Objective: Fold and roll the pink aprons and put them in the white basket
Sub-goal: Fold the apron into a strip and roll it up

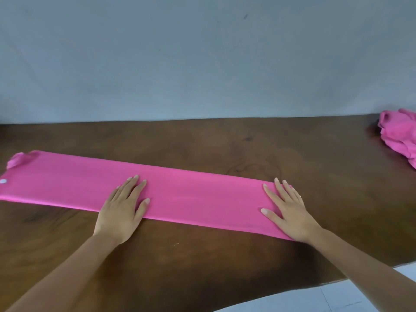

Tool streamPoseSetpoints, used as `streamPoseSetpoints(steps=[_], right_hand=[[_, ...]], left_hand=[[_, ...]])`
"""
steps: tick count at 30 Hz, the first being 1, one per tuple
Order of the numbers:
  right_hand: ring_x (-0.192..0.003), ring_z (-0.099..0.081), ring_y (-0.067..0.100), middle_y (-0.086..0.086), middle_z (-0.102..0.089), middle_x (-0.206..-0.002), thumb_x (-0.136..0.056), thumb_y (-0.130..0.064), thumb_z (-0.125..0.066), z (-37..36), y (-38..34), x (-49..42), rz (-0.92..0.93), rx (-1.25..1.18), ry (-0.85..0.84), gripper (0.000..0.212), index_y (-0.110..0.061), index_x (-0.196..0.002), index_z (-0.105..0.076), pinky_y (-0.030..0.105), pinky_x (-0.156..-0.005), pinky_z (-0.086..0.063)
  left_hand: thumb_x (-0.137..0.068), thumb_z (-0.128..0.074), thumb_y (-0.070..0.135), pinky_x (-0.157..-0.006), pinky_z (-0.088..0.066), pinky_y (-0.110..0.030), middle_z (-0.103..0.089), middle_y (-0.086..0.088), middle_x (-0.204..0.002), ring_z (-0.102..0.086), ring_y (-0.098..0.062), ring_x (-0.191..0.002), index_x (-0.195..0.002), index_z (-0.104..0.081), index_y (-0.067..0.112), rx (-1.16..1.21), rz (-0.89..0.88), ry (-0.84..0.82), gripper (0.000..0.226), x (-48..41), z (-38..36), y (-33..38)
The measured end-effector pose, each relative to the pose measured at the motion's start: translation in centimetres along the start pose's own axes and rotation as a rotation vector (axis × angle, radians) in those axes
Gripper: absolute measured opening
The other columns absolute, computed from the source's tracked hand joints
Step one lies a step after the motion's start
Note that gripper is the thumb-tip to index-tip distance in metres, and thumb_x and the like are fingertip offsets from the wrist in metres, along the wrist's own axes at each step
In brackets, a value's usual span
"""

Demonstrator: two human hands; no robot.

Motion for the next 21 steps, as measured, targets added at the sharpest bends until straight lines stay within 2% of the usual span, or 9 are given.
streamPoseSetpoints(steps=[3, 7, 12, 16, 21], right_hand=[[-0.149, 0.030, 0.014, -0.013, 0.028, -0.163, -0.078, -0.090, 0.005, 0.0, 0.6, 0.7, 0.017, -0.009, 0.020, 0.088, -0.047, -0.154, 0.015, 0.049, -0.125, 0.005], [-0.149, 0.031, 0.016, -0.010, 0.029, -0.163, -0.083, -0.083, 0.007, -0.3, 0.6, 1.4, 0.034, 0.036, 0.062, 0.083, -0.043, -0.155, 0.019, 0.045, -0.120, 0.011], [-0.152, 0.025, 0.023, -0.004, 0.024, -0.166, -0.086, -0.081, 0.008, -0.6, 0.8, 1.1, 0.048, 0.058, 0.092, 0.082, -0.040, -0.156, 0.018, 0.046, -0.118, 0.010], [-0.153, 0.020, 0.026, -0.002, 0.017, -0.168, -0.088, -0.080, 0.008, -0.7, 0.8, 1.2, 0.053, 0.067, 0.114, 0.083, -0.038, -0.159, 0.013, 0.049, -0.118, 0.006], [-0.153, 0.021, 0.026, -0.001, 0.015, -0.168, -0.091, -0.077, 0.001, -0.5, 0.7, 1.2, 0.038, 0.065, 0.113, 0.078, -0.038, -0.159, 0.012, 0.051, -0.120, 0.005]], left_hand=[[-0.095, -0.001, 0.070, -0.127, -0.002, -0.034, -0.001, 0.009, -0.169, 0.005, -0.008, -0.155, -0.162, -0.007, 0.029, -0.001, 0.071, 0.020, 0.078, 3.3, 0.2, -0.2], [-0.095, -0.005, 0.071, -0.127, -0.004, -0.035, 0.000, 0.006, -0.169, 0.007, -0.009, -0.155, -0.162, -0.004, 0.028, -0.027, 0.163, 0.062, 0.080, 7.4, 0.7, -0.4], [-0.095, -0.006, 0.070, -0.126, -0.008, -0.038, -0.002, 0.000, -0.171, 0.005, -0.015, -0.157, -0.162, -0.012, 0.030, -0.054, 0.295, 0.082, 0.079, 12.2, 0.4, 0.1], [-0.094, -0.002, 0.071, -0.126, -0.011, -0.041, -0.014, -0.001, -0.169, -0.007, -0.016, -0.157, -0.162, -0.020, 0.029, -0.077, 0.364, 0.094, 0.082, 15.1, -0.1, 0.5], [-0.093, 0.001, 0.069, -0.125, -0.009, -0.041, -0.013, 0.001, -0.170, -0.007, -0.016, -0.157, -0.162, -0.018, 0.031, -0.081, 0.437, 0.132, 0.081, 17.4, -0.3, 1.8]])
Point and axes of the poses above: each hand's wrist, its own x-axis away from the middle knuckle, its own z-axis out of the back of the hand, y = z × x, the point moved 9 cm from there along -x, towards the middle knuckle
